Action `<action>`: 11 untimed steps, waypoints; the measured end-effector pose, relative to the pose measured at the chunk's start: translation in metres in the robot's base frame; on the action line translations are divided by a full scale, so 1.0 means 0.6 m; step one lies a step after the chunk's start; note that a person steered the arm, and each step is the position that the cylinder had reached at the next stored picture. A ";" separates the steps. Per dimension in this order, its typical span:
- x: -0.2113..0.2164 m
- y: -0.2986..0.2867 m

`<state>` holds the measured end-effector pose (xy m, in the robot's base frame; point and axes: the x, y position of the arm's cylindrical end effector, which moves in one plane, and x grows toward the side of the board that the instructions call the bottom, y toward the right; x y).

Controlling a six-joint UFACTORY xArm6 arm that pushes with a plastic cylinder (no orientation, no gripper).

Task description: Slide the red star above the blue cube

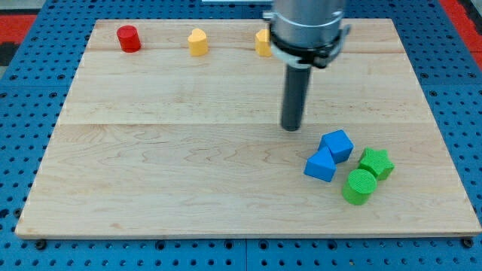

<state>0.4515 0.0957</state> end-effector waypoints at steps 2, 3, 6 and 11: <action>0.035 0.056; -0.027 0.069; -0.299 0.194; -0.390 0.026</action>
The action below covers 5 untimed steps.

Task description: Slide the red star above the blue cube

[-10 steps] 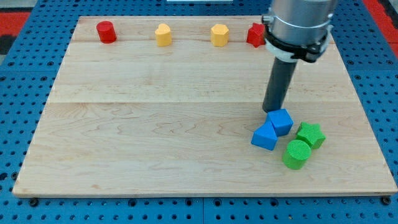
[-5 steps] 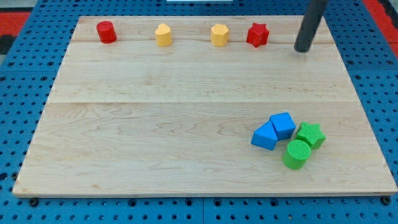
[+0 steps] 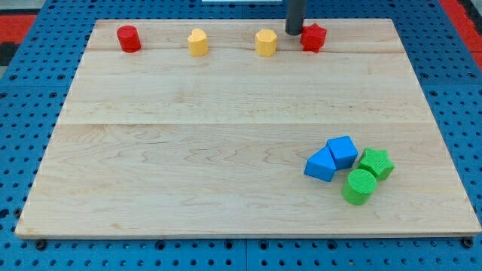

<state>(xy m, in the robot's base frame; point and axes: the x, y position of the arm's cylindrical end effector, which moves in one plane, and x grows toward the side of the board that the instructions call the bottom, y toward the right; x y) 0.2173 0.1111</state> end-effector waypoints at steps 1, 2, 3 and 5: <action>0.017 0.083; 0.087 0.117; 0.127 0.099; 0.217 0.022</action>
